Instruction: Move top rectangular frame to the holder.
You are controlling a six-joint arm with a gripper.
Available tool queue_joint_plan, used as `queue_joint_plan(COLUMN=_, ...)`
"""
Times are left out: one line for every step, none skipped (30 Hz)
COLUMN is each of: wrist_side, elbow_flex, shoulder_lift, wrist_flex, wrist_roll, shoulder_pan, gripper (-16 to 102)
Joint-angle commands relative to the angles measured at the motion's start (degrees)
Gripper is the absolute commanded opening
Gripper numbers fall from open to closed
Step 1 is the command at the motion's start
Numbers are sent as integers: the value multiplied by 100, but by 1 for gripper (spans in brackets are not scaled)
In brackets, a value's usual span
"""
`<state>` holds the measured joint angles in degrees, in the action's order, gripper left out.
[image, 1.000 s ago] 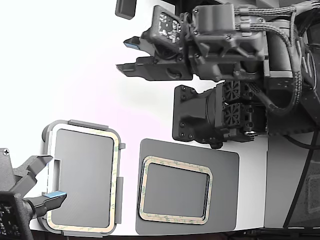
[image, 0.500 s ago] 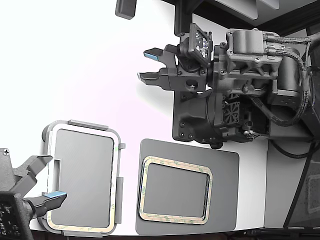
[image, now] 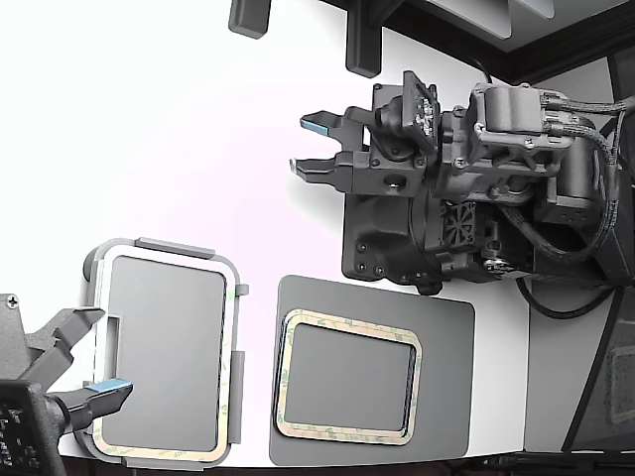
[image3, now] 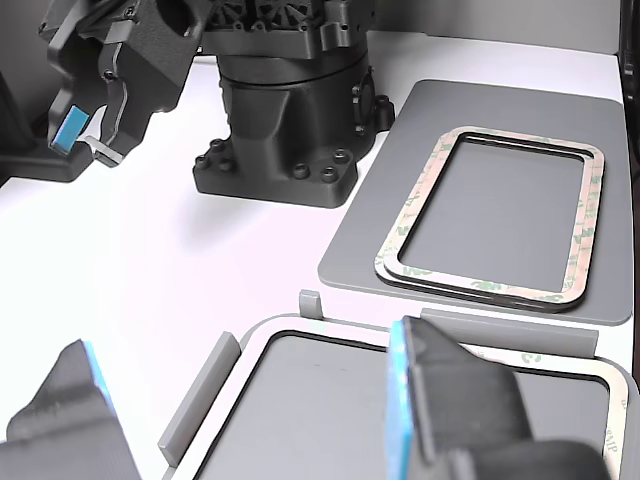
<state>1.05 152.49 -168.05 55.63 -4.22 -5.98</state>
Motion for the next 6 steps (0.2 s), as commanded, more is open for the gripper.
queue_joint_plan(wrist_side=-9, elbow_flex=-132, shoulder_lift=-123, wrist_flex=-53, wrist_roll=-9, shoulder_pan=-44, gripper=100)
queue_joint_plan(wrist_side=-9, elbow_flex=-132, shoulder_lift=-123, wrist_flex=-53, wrist_roll=-9, shoulder_pan=-44, gripper=100)
queue_joint_plan(wrist_side=-9, elbow_flex=-132, shoulder_lift=-123, wrist_flex=-53, wrist_roll=-9, shoulder_pan=-44, gripper=100)
queue_joint_plan(wrist_side=-9, elbow_flex=-132, shoulder_lift=-123, wrist_flex=-53, wrist_roll=-9, shoulder_pan=-44, gripper=100)
queue_joint_plan(wrist_side=-9, elbow_flex=-132, shoulder_lift=-123, wrist_flex=-53, wrist_roll=-9, shoulder_pan=-44, gripper=100)
queue_joint_plan(wrist_side=-9, elbow_flex=-132, shoulder_lift=-123, wrist_flex=-53, wrist_roll=-9, shoulder_pan=-44, gripper=100)
